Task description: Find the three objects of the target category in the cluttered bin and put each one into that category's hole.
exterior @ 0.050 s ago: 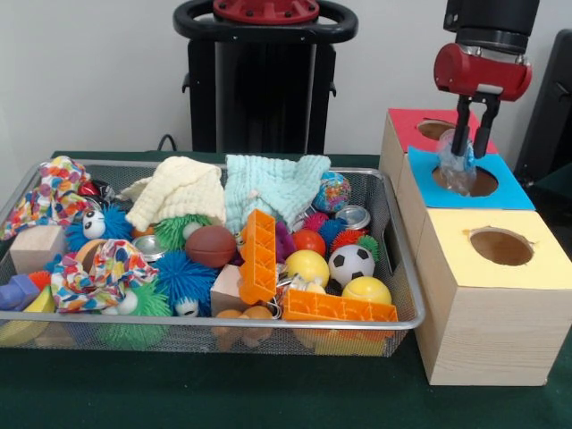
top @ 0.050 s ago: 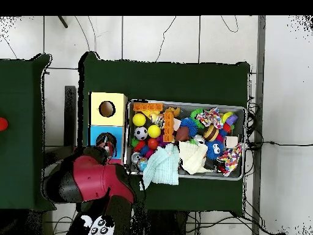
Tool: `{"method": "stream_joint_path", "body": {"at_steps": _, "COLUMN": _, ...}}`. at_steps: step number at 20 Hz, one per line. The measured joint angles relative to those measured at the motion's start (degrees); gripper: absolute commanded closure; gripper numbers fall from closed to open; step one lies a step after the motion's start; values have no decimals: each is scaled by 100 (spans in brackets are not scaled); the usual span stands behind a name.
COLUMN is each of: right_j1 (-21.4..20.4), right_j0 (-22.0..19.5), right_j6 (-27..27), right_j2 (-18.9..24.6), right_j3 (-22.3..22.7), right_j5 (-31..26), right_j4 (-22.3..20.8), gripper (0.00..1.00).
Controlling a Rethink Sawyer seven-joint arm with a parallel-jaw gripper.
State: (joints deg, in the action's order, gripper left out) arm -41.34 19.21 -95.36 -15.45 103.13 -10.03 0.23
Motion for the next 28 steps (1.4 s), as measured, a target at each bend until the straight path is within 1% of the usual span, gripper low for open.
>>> {"method": "stream_joint_path", "body": {"at_steps": 9, "right_j1": 8, "right_j0": 106, "right_j6": 0, "right_j2": -126, "right_j3": 0, "right_j5": 1, "right_j4": 0, "gripper": 0}}
{"method": "stream_joint_path", "body": {"at_steps": 21, "right_j1": 38, "right_j0": 117, "right_j6": 0, "right_j2": -262, "right_j3": 1, "right_j5": 0, "right_j4": -1, "gripper": 0}}
{"method": "stream_joint_path", "body": {"at_steps": 26, "right_j1": -42, "right_j0": 144, "right_j6": 0, "right_j2": -375, "right_j3": 14, "right_j5": -1, "right_j4": -6, "gripper": 0}}
{"method": "stream_joint_path", "body": {"at_steps": 28, "right_j1": -158, "right_j0": 155, "right_j6": 0, "right_j2": -425, "right_j3": 47, "right_j5": -2, "right_j4": -7, "gripper": 0}}
